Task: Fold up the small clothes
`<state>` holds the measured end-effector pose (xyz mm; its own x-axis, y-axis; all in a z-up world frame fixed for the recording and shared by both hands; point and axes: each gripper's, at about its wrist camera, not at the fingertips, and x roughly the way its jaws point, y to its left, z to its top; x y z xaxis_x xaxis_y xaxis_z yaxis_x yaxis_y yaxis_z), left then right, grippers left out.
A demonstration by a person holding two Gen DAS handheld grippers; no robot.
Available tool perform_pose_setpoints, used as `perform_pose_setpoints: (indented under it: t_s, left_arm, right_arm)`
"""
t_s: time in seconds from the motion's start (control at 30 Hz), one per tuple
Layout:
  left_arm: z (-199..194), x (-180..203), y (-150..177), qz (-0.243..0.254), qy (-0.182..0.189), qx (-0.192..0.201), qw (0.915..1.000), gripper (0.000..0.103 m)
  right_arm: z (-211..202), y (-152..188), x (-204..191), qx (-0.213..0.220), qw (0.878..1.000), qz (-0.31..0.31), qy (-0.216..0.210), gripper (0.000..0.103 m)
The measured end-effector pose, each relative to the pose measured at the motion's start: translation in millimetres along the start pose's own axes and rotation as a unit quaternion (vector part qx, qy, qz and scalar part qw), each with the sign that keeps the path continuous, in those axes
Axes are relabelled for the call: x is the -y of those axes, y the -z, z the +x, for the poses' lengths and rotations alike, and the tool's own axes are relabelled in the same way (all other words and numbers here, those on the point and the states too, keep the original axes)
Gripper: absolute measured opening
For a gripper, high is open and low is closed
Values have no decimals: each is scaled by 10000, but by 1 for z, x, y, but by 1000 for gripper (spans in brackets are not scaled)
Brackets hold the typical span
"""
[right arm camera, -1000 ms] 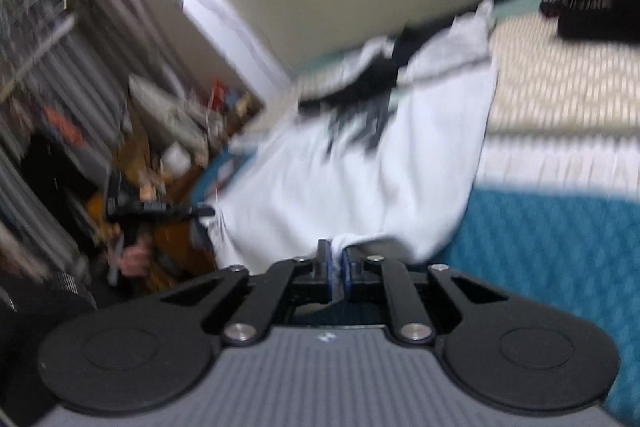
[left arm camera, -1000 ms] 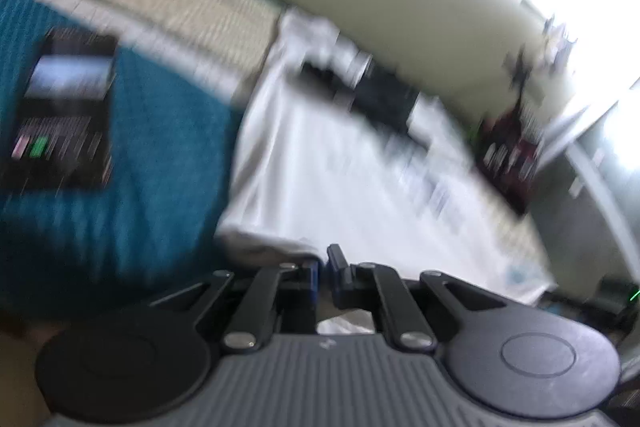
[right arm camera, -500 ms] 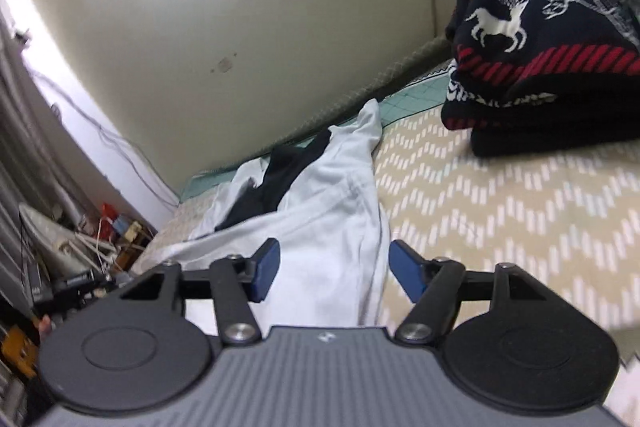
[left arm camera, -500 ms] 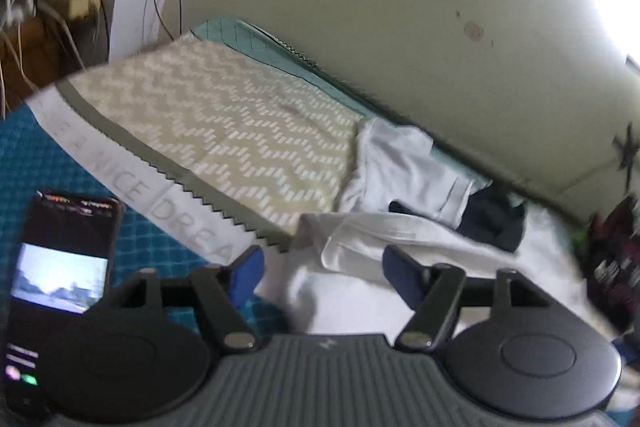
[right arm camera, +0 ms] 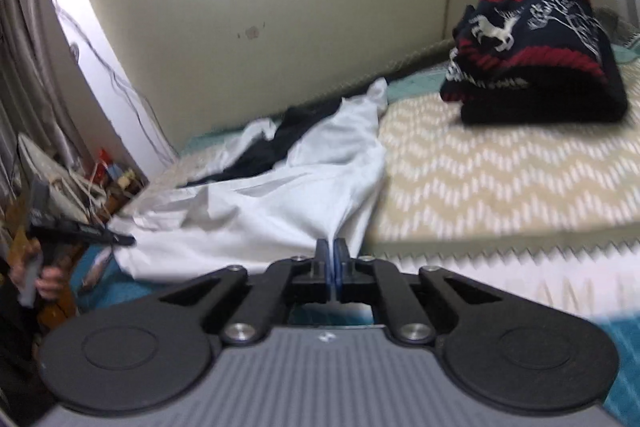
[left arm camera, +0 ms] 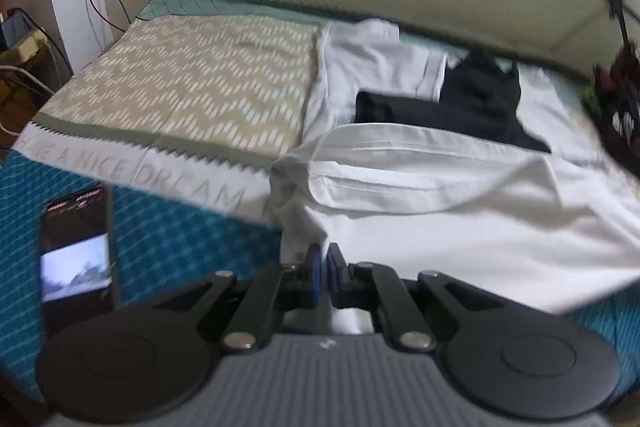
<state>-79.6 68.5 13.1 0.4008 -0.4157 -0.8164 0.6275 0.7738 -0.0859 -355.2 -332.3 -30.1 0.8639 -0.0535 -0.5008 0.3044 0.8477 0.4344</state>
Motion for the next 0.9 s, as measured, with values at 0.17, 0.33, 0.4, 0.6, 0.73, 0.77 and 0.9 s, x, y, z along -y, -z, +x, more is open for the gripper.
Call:
perform_pose_setpoints:
  t_s: [0.17,0.33,0.4,0.6,0.73,0.77,0.9]
  left_arm:
    - [4,-5,11,7,-220,-163,9996,26]
    - [-20,-9,4,33,-292,449,9986,40]
    - [-20,-2,-3,149,-224,526,9983,40]
    - [21,19,-33,565,-374,170,9976,5]
    - [45,5,-72,270,-196,-134,9994,6]
    - [49,-3,-85,12,-152,-147,9998,8]
    - [55,-33,-131,-554,-486,226,9970,11]
  right_arm:
    - [17,19,2,-296,9991,-43,303,3]
    - [-5,-9,2,320,9984,-260,399,53]
    - [-2,-23,-2,381,9982,-336,328,52]
    - [49,-45,-18,107,9974,-651,305,52]
    - [85,-53,-22,-180,9980,-591,100,51]
    - [94,-56,-21,-249,9978,-595,137,51]
    - [112,-73,-22,-316,9974,-612,228,51]
